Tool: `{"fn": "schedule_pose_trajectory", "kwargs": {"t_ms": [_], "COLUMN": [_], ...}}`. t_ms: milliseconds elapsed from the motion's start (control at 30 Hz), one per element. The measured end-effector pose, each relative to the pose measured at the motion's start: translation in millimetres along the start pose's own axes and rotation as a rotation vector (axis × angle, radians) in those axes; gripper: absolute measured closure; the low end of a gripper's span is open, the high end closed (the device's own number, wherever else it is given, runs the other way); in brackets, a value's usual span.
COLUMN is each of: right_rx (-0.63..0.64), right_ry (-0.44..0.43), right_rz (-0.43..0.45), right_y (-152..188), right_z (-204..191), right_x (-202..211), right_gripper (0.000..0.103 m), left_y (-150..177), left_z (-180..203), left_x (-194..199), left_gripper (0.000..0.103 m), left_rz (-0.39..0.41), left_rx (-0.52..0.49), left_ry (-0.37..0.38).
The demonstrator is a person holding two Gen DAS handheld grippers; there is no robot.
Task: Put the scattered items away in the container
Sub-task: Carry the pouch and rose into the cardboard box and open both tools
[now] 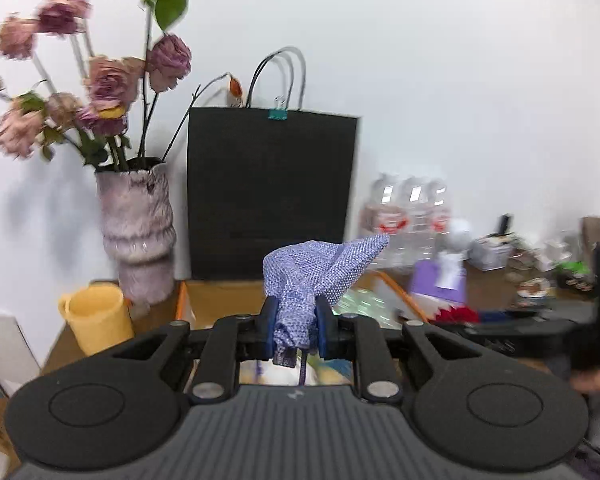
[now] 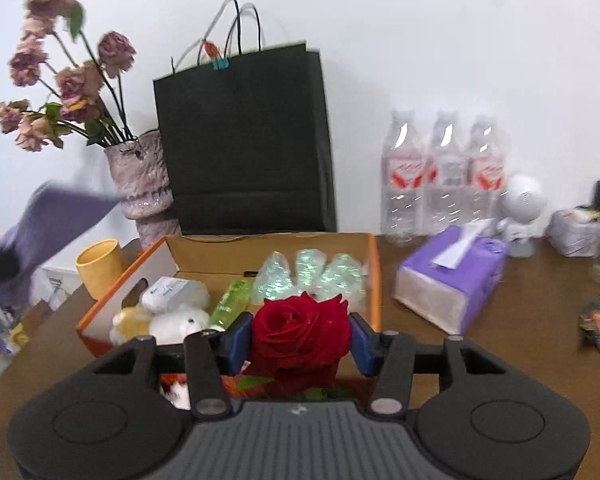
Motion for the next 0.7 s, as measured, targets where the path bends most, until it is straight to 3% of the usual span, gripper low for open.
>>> {"fn": "schedule_pose_trajectory", "kwargs": {"t_ms": [167,267,300,333,400,433,500,567,700], "right_rx": [-0.049,-0.036,-0.037,-0.041,-0.052,-0.057,-0.06,-0.07,-0.057], "right_ry": [0.02,0.048,0.049,0.05,0.075,0.09,0.087,0.08,0.097], "right_rz": [-0.094,-0.193,-0.218,-0.24,-0.297,-0.326,-0.394,-0.454,-0.493], "right_y": [-15,-14,-15,-16,-18,-19,-20,-21,-22], "right_z": [-2,-7,-8,-10,-8,-7,-3,-1,1], "right_x": [-64,-100,-108,-116,-126,-131,-138,-141,-132], "right_gripper": [0.053,0.049,0.049,0.045,0.027,0.018,0.017,0.017,0.017], "left_y": [-5,11,18,22,24,25,26,24,21], "left_z": [-25,-31,-30,-30,-31,-32,-36,-39,-43], "left_x": [-108,-151,-163,-172,-178,-181,-182,-182,-169], "left_gripper": [0.083,0.07,0.054,0.028,0.002,0.0,0.0,0.0,0.0], "left_rz": [-0.171,-0.275,-0.32,-0.351,-0.358,-0.359,-0.397,-0.439,-0.448], "left_rx": [0.077,0.146,0.155,0.151,0.142,0.138,0.147,0.186,0.173], "left_ry": [-0.071,-0.079,-0.067,-0.057,-0.076,-0.087,-0.111,-0.08,-0.103]}}
Point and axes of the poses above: each gripper's, at about its wrist camera, not at the fingertips, and x roughly against the way its jaws point, z to its right, y to its underside, the point moved 6 cm from there along -x, roughly the way its jaws point, and after that the axes turned 5 degrees about z, right-handed, at the moved point
